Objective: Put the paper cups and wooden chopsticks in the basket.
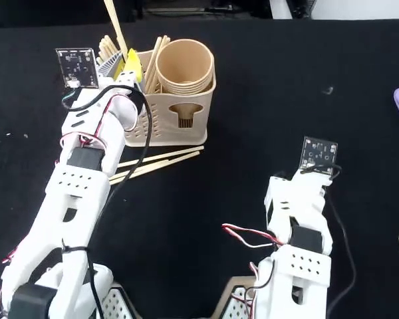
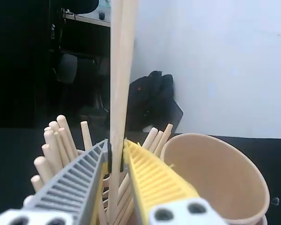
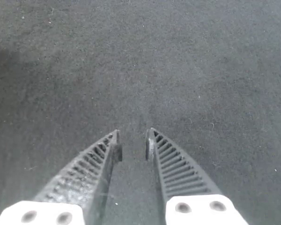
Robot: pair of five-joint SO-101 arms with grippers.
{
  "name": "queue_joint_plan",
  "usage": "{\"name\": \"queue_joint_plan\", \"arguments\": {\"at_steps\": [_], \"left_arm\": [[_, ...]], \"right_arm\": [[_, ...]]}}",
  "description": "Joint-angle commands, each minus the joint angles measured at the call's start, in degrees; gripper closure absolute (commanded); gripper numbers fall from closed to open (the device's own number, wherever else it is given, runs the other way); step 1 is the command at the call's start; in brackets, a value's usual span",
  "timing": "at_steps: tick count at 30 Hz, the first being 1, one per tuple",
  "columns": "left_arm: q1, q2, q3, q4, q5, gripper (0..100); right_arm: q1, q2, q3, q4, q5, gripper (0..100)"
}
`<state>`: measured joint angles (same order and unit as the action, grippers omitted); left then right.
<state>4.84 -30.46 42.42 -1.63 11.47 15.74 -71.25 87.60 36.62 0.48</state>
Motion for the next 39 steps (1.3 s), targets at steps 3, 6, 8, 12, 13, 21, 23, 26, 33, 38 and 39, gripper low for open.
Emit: {"name": "queue_joint_plan", "arguments": {"at_steps": [3, 6, 8, 12, 13, 21, 23, 26, 33, 38, 39], "left_arm": [[0.0, -0.8, -0.5, -1.5, -4.7, 83], [-0.7, -1.0, -0.4, -1.5, -3.9, 81], [-0.8, -1.2, -1.0, -1.5, -4.1, 84], [-1.6, -6.5, -0.3, -0.4, -4.1, 86], [-1.6, -9.0, 0.0, 2.0, -4.1, 86], [-1.1, -34.5, -0.1, 49.8, -18.2, 86], [-0.9, -37.5, 0.5, 63.0, -28.0, 86], [-3.5, -36.6, 3.6, 76.9, -42.4, 86], [-15.7, -20.0, 15.8, 67.6, -58.5, 81], [-16.2, -5.7, 12.5, 59.1, -61.0, 77], [-16.1, -3.1, 12.0, 57.4, -62.6, 77]], "right_arm": [[-0.9, -1.4, -0.7, -1.2, 0.6, 90.0], [-0.9, -1.4, -0.7, -1.2, 0.6, 90.0], [-0.9, -1.4, -0.7, -1.2, 0.6, 90.0], [-0.9, -1.4, -0.7, -1.2, 0.6, 90.0], [-0.9, -1.4, -0.7, -1.2, 0.6, 90.0], [-0.9, -1.4, -0.7, -1.3, 0.6, 90.0], [-0.9, -1.4, -0.7, -1.3, 0.6, 90.0], [-1.0, -1.4, -0.7, -1.5, 0.6, 90.0], [-1.0, -1.4, -0.7, -1.5, 0.6, 90.0], [-1.0, -1.4, -0.6, -1.3, 0.6, 90.0], [-1.0, -1.4, -0.6, -1.2, 0.6, 90.0]]}}
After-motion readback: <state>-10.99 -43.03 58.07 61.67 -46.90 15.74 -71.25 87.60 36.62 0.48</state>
